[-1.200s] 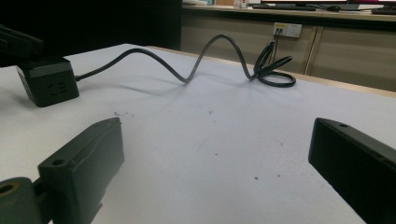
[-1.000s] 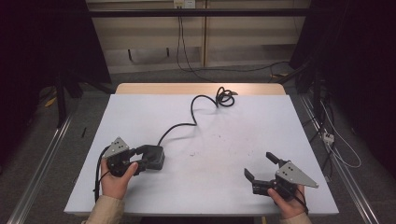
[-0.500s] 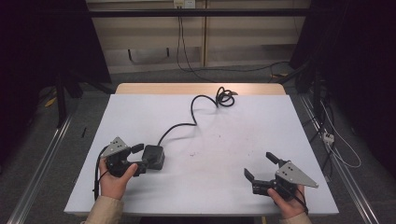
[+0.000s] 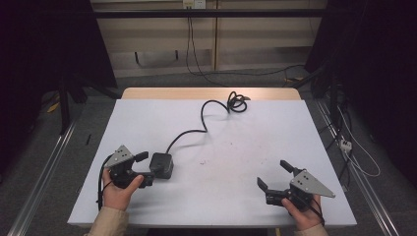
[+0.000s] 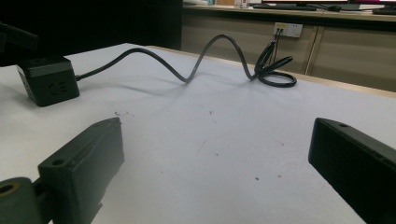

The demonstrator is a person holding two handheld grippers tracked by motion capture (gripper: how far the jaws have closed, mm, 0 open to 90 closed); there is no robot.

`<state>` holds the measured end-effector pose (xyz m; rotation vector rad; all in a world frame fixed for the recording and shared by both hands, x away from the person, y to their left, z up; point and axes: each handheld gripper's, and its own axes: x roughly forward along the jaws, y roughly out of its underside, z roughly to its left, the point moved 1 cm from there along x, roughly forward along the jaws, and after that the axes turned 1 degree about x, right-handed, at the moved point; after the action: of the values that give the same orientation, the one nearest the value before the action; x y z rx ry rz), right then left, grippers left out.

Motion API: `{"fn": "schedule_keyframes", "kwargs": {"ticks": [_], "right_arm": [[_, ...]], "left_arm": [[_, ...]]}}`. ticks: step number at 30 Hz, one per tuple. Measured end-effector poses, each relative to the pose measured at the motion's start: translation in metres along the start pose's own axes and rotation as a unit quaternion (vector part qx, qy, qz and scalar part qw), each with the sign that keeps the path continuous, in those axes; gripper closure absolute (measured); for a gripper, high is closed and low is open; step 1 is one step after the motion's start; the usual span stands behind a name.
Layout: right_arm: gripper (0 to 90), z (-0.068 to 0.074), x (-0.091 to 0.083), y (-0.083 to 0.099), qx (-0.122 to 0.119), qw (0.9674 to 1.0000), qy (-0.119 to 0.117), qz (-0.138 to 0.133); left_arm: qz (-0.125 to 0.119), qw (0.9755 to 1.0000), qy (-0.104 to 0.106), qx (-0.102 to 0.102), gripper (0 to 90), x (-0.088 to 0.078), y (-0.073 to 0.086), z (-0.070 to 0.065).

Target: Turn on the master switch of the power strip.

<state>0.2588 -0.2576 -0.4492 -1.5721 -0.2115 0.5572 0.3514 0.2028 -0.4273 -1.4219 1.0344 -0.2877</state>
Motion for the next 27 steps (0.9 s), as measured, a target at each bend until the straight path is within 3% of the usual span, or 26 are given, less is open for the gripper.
{"fn": "schedule_keyframes", "kwargs": {"ticks": [27], "right_arm": [[2.9, 0.0, 0.0, 0.0, -0.001, 1.0, 0.0, -0.001]], "left_arm": [[-0.001, 0.9999, -0.009, 0.012, 8.1, -0.017, 0.008, 0.007]]}}
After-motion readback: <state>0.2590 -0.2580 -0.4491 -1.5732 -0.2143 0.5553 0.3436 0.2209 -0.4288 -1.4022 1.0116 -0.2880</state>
